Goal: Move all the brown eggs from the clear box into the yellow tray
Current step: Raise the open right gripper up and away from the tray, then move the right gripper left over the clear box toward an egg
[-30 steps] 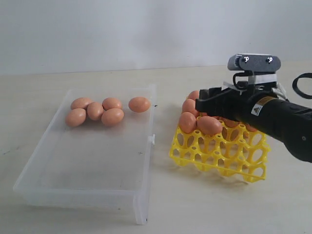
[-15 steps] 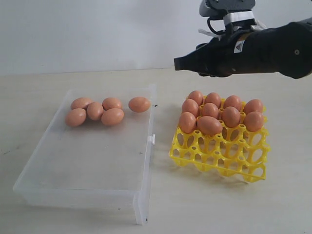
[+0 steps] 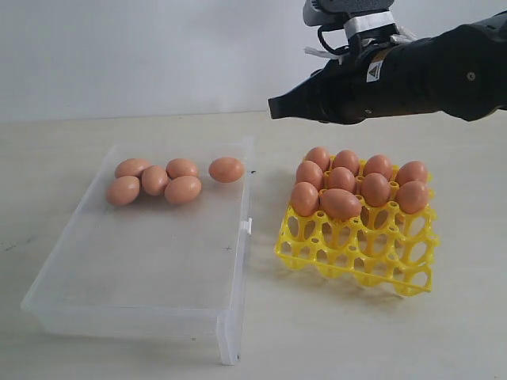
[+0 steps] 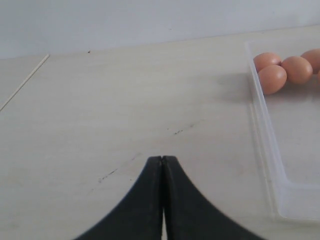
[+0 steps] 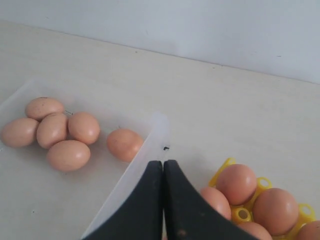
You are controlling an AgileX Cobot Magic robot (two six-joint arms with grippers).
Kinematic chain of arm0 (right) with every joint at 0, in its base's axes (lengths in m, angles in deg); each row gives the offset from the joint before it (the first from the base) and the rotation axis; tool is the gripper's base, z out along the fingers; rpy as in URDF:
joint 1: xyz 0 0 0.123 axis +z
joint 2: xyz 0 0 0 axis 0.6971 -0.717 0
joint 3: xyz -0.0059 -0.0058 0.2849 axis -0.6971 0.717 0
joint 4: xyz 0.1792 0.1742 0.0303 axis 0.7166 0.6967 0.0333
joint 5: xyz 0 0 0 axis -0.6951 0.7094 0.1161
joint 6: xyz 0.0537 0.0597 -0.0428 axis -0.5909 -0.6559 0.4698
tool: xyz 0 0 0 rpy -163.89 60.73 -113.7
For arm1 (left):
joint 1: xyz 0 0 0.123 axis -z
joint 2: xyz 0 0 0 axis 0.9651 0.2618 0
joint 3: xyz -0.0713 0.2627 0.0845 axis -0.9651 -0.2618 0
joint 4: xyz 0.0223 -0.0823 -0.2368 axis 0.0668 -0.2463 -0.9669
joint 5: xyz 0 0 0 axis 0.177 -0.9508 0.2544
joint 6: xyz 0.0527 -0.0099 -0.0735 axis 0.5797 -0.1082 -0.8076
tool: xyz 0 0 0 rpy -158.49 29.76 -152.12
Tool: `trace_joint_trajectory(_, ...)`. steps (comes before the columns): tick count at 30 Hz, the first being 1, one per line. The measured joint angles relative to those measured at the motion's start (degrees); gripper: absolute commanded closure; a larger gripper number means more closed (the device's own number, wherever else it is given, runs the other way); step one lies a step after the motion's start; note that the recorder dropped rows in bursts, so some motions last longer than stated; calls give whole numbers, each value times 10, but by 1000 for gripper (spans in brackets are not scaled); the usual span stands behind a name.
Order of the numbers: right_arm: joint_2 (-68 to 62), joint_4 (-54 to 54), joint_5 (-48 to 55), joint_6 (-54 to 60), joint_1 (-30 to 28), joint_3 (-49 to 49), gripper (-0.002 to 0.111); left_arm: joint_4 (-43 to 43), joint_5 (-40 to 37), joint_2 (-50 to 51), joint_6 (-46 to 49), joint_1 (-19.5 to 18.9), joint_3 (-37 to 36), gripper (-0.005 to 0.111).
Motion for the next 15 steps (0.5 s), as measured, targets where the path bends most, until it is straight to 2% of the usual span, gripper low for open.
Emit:
trace_joint_trajectory(9,0,0,3,3,0,0,108,0,0,0,0,0,0,107)
trace_joint_trajectory(11,0,6,29,41,9,-6,105,0,0,0,0,0,0,107)
trace_joint_trajectory(15,-12,32,141,125,43,-77,90,0,0,0,0,0,0,107)
